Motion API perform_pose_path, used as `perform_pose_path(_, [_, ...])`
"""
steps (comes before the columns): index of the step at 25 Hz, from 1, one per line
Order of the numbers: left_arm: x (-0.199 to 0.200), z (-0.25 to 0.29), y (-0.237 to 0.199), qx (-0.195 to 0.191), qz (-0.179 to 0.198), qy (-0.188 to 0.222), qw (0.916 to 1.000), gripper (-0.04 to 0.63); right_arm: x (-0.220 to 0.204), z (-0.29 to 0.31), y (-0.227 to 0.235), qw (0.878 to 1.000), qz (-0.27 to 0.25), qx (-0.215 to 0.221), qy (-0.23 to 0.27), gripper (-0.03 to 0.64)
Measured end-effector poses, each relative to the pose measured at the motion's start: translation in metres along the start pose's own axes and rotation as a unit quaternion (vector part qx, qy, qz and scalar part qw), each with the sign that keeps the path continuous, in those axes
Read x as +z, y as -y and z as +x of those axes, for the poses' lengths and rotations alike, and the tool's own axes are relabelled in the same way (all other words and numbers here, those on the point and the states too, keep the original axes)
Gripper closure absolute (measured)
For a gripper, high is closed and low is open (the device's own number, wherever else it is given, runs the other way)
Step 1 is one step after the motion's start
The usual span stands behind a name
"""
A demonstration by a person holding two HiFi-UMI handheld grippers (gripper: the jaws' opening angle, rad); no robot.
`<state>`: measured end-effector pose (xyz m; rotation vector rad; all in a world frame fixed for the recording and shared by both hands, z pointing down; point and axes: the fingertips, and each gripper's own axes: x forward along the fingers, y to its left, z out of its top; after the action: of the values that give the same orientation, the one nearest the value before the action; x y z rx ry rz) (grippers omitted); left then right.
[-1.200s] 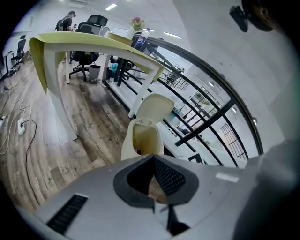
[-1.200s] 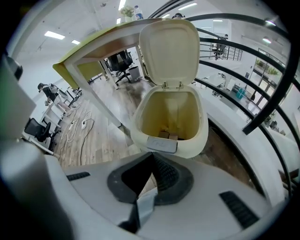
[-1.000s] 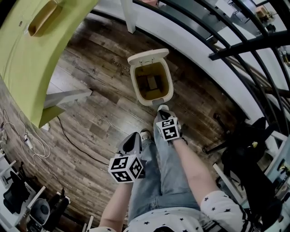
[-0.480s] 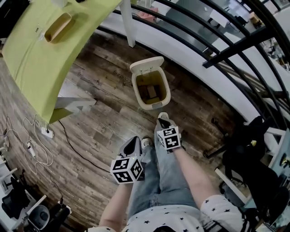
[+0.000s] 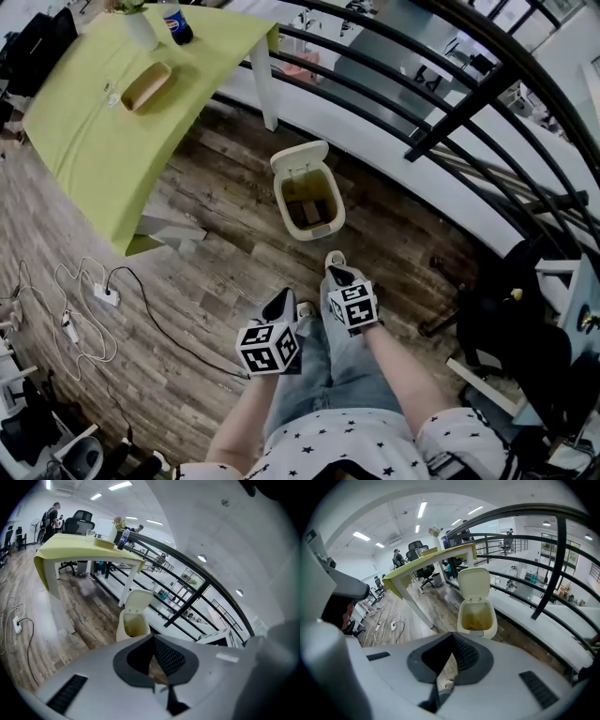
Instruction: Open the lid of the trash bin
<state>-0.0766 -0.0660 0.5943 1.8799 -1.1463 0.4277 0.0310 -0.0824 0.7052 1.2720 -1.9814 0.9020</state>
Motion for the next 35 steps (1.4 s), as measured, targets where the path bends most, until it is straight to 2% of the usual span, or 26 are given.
perform_pose_path(7, [0.001, -0.027, 0.02, -0.017, 0.022, -0.001, 0.9996, 0.588, 0.015, -0.052, -0.023, 1.0, 0.003, 0.001, 0.024, 0.623])
perform_pose_path(15, [0.021, -0.06, 0.042, -0.028, 0.024, 0.028, 0.9989, 0.588, 0.035, -0.106, -0.046, 0.999, -0.008, 0.013, 0.044, 0.623])
perform_pose_path(26, [0.037, -0.101, 0.051, -0.021, 0.024, 0.061, 0.9976, 0.588, 0.085, -0.17, -0.072, 0.994, -0.043, 0.028, 0.1, 0.623])
perform_pose_path(35, [0.044, -0.121, 0.056, -0.02, 0.027, 0.084, 0.9959, 0.588, 0.088, -0.209, -0.089, 0.99, -0.059, 0.04, 0.121, 0.624])
